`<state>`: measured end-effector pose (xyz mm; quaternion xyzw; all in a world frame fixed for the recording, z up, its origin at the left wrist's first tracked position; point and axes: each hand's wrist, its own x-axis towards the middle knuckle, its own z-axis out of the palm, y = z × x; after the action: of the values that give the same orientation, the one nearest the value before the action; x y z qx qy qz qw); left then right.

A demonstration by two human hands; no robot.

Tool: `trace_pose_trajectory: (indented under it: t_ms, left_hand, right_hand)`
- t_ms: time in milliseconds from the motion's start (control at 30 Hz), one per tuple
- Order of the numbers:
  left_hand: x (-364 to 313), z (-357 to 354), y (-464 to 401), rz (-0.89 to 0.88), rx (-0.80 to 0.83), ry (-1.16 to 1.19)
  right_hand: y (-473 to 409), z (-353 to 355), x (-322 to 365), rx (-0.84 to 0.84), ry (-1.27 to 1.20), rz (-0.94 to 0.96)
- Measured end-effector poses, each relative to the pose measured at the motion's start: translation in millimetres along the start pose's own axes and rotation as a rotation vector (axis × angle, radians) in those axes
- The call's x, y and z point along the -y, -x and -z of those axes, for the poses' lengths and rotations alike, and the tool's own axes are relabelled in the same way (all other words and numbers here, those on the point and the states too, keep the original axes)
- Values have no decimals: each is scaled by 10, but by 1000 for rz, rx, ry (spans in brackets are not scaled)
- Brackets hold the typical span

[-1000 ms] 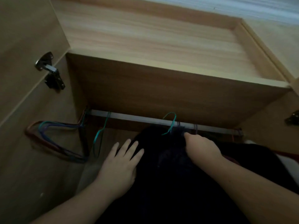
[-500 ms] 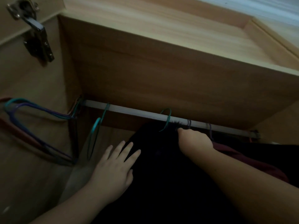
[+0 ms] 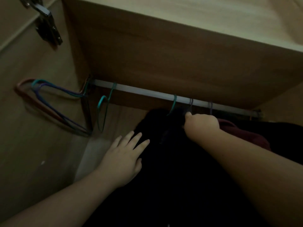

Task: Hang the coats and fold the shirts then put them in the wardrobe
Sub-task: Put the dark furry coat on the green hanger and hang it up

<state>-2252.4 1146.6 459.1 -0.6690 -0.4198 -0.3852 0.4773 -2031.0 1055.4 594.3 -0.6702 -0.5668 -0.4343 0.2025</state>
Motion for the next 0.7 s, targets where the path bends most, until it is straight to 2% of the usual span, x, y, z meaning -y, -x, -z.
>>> trace_pose_trajectory:
  t_ms: [133,200,367,567,700]
  left_hand:
    - [-272,263,398,21,42,2]
    - [-417,433,634,23,88,15]
    - [-743,854,1339,50,226,-14]
    - [-1076,1435,2185,37,414,-19]
    - [-1191,1826,2635,55,461,5]
  right_hand:
    - [488,-206,-91,-121,84,94]
    - [771,-321,-135,-133,133,139]
    - [1548,-663,-236,-138,72,233]
    - [2809,-875,-269,-81,-125,266]
    - [3606,-974,-277,-7,-176,271]
